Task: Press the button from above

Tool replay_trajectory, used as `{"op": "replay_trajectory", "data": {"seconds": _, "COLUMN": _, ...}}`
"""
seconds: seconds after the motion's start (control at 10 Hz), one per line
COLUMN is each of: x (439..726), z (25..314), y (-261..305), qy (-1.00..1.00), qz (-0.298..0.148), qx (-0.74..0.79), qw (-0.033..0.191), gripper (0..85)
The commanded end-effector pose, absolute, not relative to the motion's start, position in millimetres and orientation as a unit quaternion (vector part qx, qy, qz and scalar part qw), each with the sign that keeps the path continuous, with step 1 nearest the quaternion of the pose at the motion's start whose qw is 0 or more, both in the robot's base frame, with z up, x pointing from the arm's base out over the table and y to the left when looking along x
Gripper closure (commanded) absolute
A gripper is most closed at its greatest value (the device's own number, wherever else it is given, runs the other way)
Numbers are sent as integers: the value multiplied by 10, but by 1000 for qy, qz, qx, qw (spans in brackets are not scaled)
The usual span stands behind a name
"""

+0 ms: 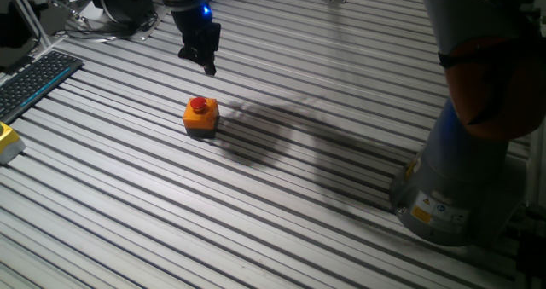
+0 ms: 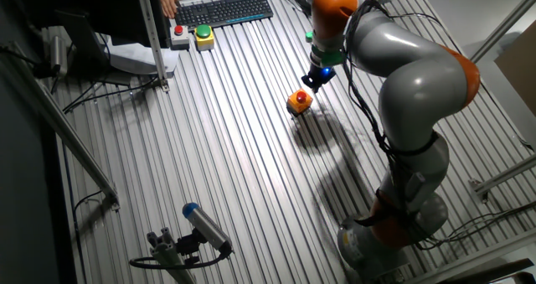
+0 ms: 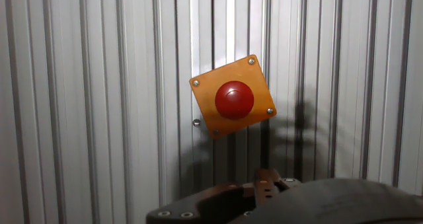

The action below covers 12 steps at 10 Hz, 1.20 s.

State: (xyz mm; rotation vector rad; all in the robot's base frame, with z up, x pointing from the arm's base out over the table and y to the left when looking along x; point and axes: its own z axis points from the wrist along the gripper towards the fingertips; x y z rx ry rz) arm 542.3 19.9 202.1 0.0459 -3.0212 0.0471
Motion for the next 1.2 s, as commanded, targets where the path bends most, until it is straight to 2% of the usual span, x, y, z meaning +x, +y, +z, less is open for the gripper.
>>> {"op": "replay_trajectory", "data": {"seconds": 0.0, "x": 5424, "z": 2023, "y": 197, "qy": -998, "qz": 16, "qx": 17, "qw": 63, "gripper": 850}}
{"op": "replay_trajectory", "data": {"seconds": 0.2, "x": 5424, "z": 2023, "y": 197, "qy": -998, "qz": -1, "qx": -8, "qw": 57, "gripper": 850}}
{"op": "replay_trajectory", "data": {"seconds": 0.3, "x": 5424, "z": 2023, "y": 197, "qy": -997, "qz": -27, "qx": -35, "qw": 57, "gripper": 850}}
{"op": "replay_trajectory", "data": {"seconds": 0.4, "x": 5424, "z": 2023, "y": 197, "qy": -998, "qz": -9, "qx": -21, "qw": 61, "gripper": 850}}
{"op": "replay_trajectory", "data": {"seconds": 0.8, "x": 5424, "z": 2023, "y": 197, "qy": -999, "qz": 8, "qx": -10, "qw": 40, "gripper": 850}}
{"op": "replay_trajectory", "data": {"seconds": 0.9, "x": 5424, "z": 2023, "y": 197, "qy": -999, "qz": 8, "qx": -9, "qw": 44, "gripper": 850}}
{"op": "replay_trajectory", "data": {"seconds": 1.0, "x": 5424, "z": 2023, "y": 197, "qy": -999, "qz": 7, "qx": -9, "qw": 38, "gripper": 850}}
{"op": "replay_trajectory", "data": {"seconds": 1.1, "x": 5424, "z": 2023, "y": 197, "qy": -1000, "qz": 10, "qx": -14, "qw": 21, "gripper": 850}}
